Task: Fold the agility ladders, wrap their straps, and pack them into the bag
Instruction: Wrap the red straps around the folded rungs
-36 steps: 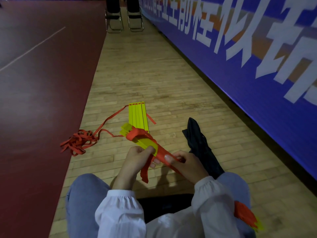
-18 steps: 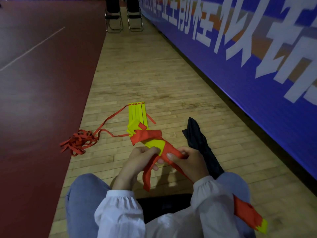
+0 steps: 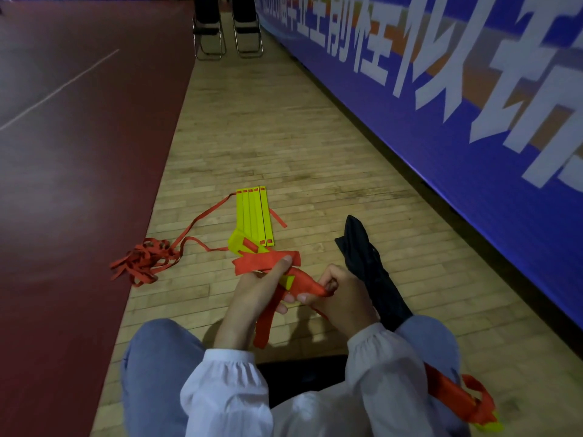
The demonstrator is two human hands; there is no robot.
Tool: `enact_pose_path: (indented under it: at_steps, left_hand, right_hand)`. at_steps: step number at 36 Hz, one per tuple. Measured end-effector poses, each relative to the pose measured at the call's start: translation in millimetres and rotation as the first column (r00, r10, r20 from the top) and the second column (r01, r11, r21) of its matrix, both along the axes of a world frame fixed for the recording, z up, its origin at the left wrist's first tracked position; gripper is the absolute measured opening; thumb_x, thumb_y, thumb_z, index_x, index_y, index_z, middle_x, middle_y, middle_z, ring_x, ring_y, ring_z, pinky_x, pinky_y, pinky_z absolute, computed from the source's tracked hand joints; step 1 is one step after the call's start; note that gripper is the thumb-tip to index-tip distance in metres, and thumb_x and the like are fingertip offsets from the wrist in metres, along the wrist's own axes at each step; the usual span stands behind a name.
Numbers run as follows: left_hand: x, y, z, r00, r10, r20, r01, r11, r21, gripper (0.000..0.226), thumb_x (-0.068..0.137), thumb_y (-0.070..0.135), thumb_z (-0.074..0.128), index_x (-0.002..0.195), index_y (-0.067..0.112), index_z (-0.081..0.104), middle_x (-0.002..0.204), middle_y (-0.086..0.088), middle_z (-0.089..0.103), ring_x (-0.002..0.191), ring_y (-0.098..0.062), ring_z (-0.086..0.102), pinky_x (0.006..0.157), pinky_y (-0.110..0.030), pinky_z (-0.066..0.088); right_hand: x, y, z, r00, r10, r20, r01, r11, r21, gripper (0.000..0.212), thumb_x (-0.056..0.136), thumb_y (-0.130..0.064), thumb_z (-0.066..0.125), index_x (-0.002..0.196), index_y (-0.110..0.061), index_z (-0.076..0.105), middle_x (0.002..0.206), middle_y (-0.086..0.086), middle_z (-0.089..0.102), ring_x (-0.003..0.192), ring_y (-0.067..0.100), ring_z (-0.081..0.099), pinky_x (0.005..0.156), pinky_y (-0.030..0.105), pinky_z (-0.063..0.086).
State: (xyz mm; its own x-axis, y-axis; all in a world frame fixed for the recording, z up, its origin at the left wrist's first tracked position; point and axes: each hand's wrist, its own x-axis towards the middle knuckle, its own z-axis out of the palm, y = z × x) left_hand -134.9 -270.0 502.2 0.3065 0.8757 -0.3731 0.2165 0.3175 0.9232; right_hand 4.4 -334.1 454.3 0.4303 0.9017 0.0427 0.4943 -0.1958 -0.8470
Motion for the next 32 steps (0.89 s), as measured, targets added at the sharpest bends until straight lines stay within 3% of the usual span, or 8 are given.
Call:
enact_pose_path:
  at_steps: [4, 8, 11, 15, 20, 23, 26, 32]
  left_hand:
    - [1.4, -0.6, 0.3, 1.000, 0.007, 0.019, -0.007, 1.000, 0.010, 0.028, 0.091, 0.034, 0.062, 0.085, 0.007, 0.066, 0.058, -0.015, 0.066, 0.038, -0.019, 0.055, 0.039, -0.023, 0.047]
    - [1.5, -2.5, 3.4, 1.000, 0.012, 0.001, -0.012, 1.000, 0.011, 0.026, 0.092, 0.028, 0.061, 0.088, 0.002, 0.065, 0.056, -0.012, 0.065, 0.034, -0.014, 0.054, 0.035, -0.020, 0.044]
    - [0.2, -1.5, 1.4, 1.000, 0.008, -0.011, -0.008, 1.000, 0.005, 0.029, 0.092, 0.026, 0.060, 0.090, -0.001, 0.066, 0.056, -0.012, 0.065, 0.034, -0.014, 0.054, 0.035, -0.020, 0.044]
    - [0.0, 0.1, -2.6, 1.000, 0.009, -0.005, -0.008, 1.000, 0.030, 0.031, 0.093, 0.030, 0.059, 0.090, 0.000, 0.067, 0.063, -0.018, 0.068, 0.040, -0.018, 0.058, 0.038, -0.022, 0.046]
    - [-1.8, 1.7, -13.0, 0.998, 0.039, 0.049, -0.039, 0.999, -0.004, 0.089, 0.088, 0.073, 0.020, 0.075, 0.001, 0.071, 0.065, -0.025, 0.068, 0.053, -0.033, 0.062, 0.049, -0.028, 0.049]
    - [-5.3, 1.6, -15.4, 0.970, 0.126, 0.210, -0.100, 0.986, -0.132, 0.101, 0.083, 0.077, 0.001, 0.068, -0.003, 0.062, 0.059, -0.025, 0.064, 0.040, -0.027, 0.057, 0.042, -0.023, 0.046]
    - [-8.3, 2.4, -16.7, 0.964, 0.121, 0.236, -0.078, 0.980, -0.183, 0.111, 0.078, 0.080, -0.006, 0.072, -0.005, 0.065, 0.063, -0.024, 0.067, 0.040, -0.024, 0.055, 0.052, -0.025, 0.044]
    - [-4.2, 1.4, -3.6, 0.994, -0.034, 0.100, 0.041, 0.997, -0.068, 0.098, 0.069, 0.082, 0.016, 0.093, 0.004, 0.070, 0.075, -0.020, 0.070, 0.045, -0.020, 0.059, 0.045, -0.019, 0.047]
  right_hand:
    - [0.4, -0.3, 1.0, 1.000, 0.002, -0.006, -0.002, 1.000, 0.020, 0.039, 0.062, -0.025, 0.088, 0.063, -0.020, 0.049, 0.068, 0.001, 0.061, 0.066, 0.022, 0.060, 0.059, 0.035, 0.049]
    - [2.4, -1.9, 4.5, 0.997, 0.074, -0.015, -0.074, 0.997, 0.003, 0.038, 0.065, -0.028, 0.087, 0.064, -0.022, 0.050, 0.064, -0.006, 0.057, 0.060, 0.009, 0.053, 0.056, 0.023, 0.042]
    - [4.6, -5.6, 12.6, 0.988, 0.105, -0.114, -0.111, 0.993, -0.046, 0.039, 0.062, -0.058, 0.074, 0.070, -0.023, 0.058, 0.068, -0.008, 0.061, 0.063, 0.002, 0.055, 0.056, 0.013, 0.041]
    - [15.3, -11.0, 17.3, 0.977, 0.141, -0.159, -0.173, 0.962, -0.211, 0.056, 0.081, -0.071, 0.048, 0.087, -0.020, 0.069, 0.075, -0.002, 0.065, 0.070, 0.009, 0.061, 0.067, 0.023, 0.044]
    - [19.6, -16.9, 11.1, 0.936, 0.195, -0.294, -0.274, 0.926, -0.258, 0.038, 0.087, -0.051, 0.058, 0.102, -0.019, 0.070, 0.073, -0.009, 0.069, 0.063, -0.002, 0.067, 0.059, 0.010, 0.044]
    - [19.9, -15.8, 11.0, 0.940, 0.196, -0.278, -0.262, 0.938, -0.226, 0.024, 0.090, -0.044, 0.060, 0.090, -0.022, 0.071, 0.065, -0.010, 0.067, 0.057, -0.004, 0.065, 0.054, 0.007, 0.042]
    - [19.4, -14.7, 9.3, 0.956, 0.181, -0.232, -0.231, 0.950, -0.210, 0.026, 0.090, -0.044, 0.061, 0.076, -0.024, 0.069, 0.064, -0.009, 0.066, 0.056, -0.005, 0.064, 0.055, 0.008, 0.042]
    - [18.8, -10.7, 1.2, 0.982, 0.174, -0.075, -0.188, 0.941, -0.281, 0.047, 0.082, -0.069, 0.053, 0.064, -0.026, 0.059, 0.058, -0.010, 0.058, 0.061, 0.010, 0.058, 0.069, 0.030, 0.043]
